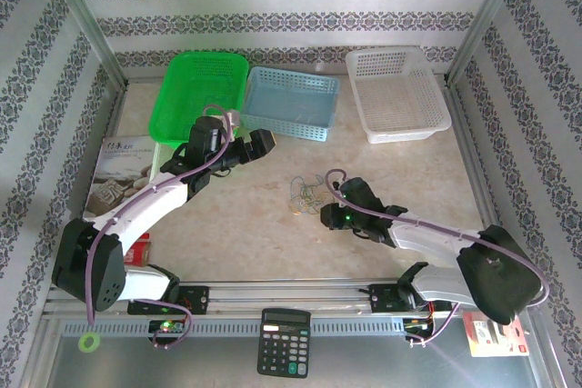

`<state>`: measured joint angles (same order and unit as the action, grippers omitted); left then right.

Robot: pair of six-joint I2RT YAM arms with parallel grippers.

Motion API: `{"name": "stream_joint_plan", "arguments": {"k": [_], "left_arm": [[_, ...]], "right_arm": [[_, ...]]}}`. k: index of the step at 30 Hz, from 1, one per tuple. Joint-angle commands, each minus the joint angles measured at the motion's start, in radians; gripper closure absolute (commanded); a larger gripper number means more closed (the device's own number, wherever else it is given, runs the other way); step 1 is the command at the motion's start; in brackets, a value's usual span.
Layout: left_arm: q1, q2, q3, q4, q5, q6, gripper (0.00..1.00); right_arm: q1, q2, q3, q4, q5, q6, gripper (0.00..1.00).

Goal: Untangle the cables

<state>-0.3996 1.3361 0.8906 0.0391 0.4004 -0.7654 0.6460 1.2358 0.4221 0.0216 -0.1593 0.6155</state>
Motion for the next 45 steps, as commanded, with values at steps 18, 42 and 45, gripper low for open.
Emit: {"name": "stream_joint_plan", "arguments": {"k": [18, 42, 45], "left_arm": [[-0.019, 0.004, 0.019, 0.050, 0.015, -0.007, 0.00], [-0.021, 0.032, 0.004, 0.055, 0.014, 0.000, 0.00], [-0.020, 0.036, 0.008, 0.052, 0.017, 0.003, 0.00]], "right_arm": [[0.008, 0.066, 0.052, 0.119, -0.077, 0.024, 1.00], [-0.055, -0.068, -0.018, 0.242, -0.213, 0.034, 1.00], [-0.062, -0.062, -0.064, 0.225, -0.183, 0.041, 1.00]]}}
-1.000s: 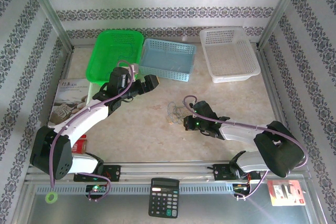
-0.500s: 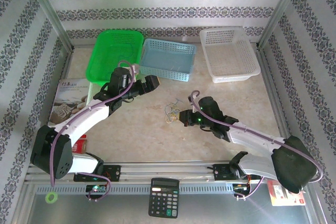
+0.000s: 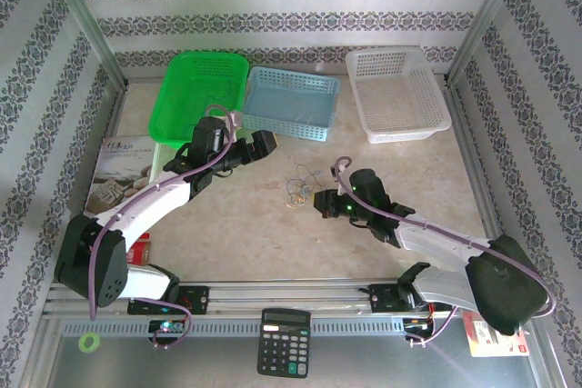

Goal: Untangle the cables

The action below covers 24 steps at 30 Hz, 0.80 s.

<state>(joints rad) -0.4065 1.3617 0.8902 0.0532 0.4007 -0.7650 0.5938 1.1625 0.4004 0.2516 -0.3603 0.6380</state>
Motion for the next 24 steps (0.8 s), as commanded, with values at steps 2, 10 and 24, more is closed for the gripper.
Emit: {"name": "stream_joint_plan", "arguments": {"k": [2, 10, 24], "left_arm": [[-0.013, 0.015, 0.015, 0.033, 0.016, 0.008, 0.00], [-0.028, 0.037, 0.051, -0.085, -0.039, 0.065, 0.00], [-0.071, 0.004, 0.010, -0.188, -0.374, 0.091, 0.00]], "right_arm": [[-0.012, 0.009, -0.051, -0.067, 0.071, 0.019, 1.00], [-0.016, -0.137, -0.023, -0.255, 0.197, -0.011, 0.58], [0.050, 0.224, 0.394, -0.254, 0.188, -0.149, 0.58]]}}
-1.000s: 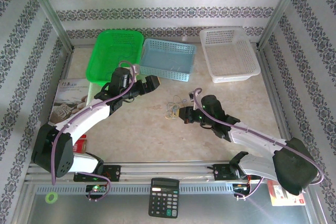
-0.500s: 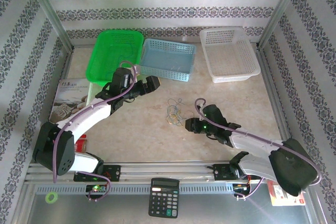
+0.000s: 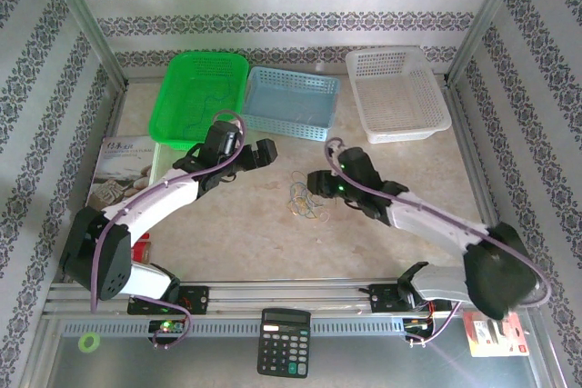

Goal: Untangle the cables

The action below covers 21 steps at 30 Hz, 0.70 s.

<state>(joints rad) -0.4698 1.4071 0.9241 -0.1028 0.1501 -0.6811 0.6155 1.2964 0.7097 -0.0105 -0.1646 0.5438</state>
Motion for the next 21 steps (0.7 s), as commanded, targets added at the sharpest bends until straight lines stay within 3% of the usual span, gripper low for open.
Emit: {"name": "stream_joint_plan", "arguments": {"k": [1, 5, 9, 13, 21], "left_arm": [[-0.007, -0.058, -0.037, -0.022, -0.146, 0.004, 0.00], [-0.005, -0.127, -0.073, -0.014, -0.239, -0.037, 0.00], [-0.005, -0.149, -0.058, -0.046, -0.223, -0.052, 0.00], [-0.005, -0.137, -0.027, -0.085, -0.176, -0.011, 0.00], [-0.017, -0.025, 0.064, -0.128, -0.031, 0.062, 0.00]], "right_arm": [[0.036, 0.131, 0.117, 0.010, -0.018, -0.056, 0.58], [0.074, 0.289, 0.244, 0.027, -0.082, -0.055, 0.59], [0.069, 0.379, 0.269, 0.080, -0.131, -0.029, 0.66], [0.038, 0.345, 0.204, 0.085, -0.104, -0.018, 0.73], [-0.020, 0.256, 0.030, 0.125, -0.091, -0.012, 0.74]]}}
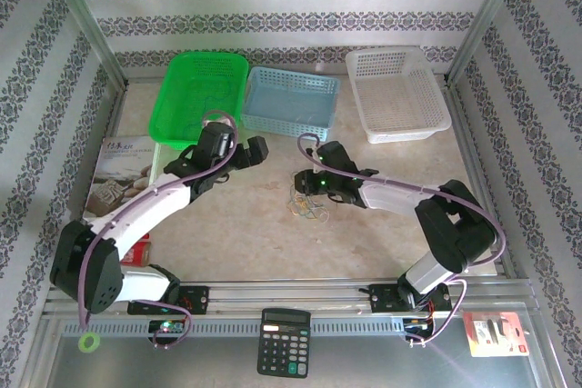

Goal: Untangle the cables

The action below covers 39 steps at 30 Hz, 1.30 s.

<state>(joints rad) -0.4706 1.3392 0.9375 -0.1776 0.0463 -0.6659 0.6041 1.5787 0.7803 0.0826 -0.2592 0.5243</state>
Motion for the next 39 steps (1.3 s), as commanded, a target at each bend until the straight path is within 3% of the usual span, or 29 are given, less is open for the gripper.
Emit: {"name": "stream_joint_plan", "arguments": {"k": [1, 10, 22, 32, 39], "left_arm": [[-0.025, 0.068, 0.069, -0.067, 0.084, 0.057, 0.00], [-0.100, 0.220, 0.160, -0.143, 0.001, 0.079, 0.00], [-0.092, 0.153, 0.075, -0.062, -0.076, -0.016, 0.00], [-0.039, 0.042, 0.010, -0.041, -0.111, -0.099, 0.00], [-0.032, 0.038, -0.002, -0.044, -0.091, -0.097, 0.00]], "right_arm": [[-0.014, -0.026, -0.061, 0.045, 0.003, 0.011, 0.74], [-0.029, -0.022, -0.151, 0.118, 0.000, 0.029, 0.74], [0.012, -0.114, -0.035, 0.020, -0.023, 0.001, 0.75], [0.103, 0.074, 0.140, 0.004, -0.019, -0.012, 0.75], [0.104, 0.165, 0.211, -0.057, 0.012, -0.065, 0.76]]}}
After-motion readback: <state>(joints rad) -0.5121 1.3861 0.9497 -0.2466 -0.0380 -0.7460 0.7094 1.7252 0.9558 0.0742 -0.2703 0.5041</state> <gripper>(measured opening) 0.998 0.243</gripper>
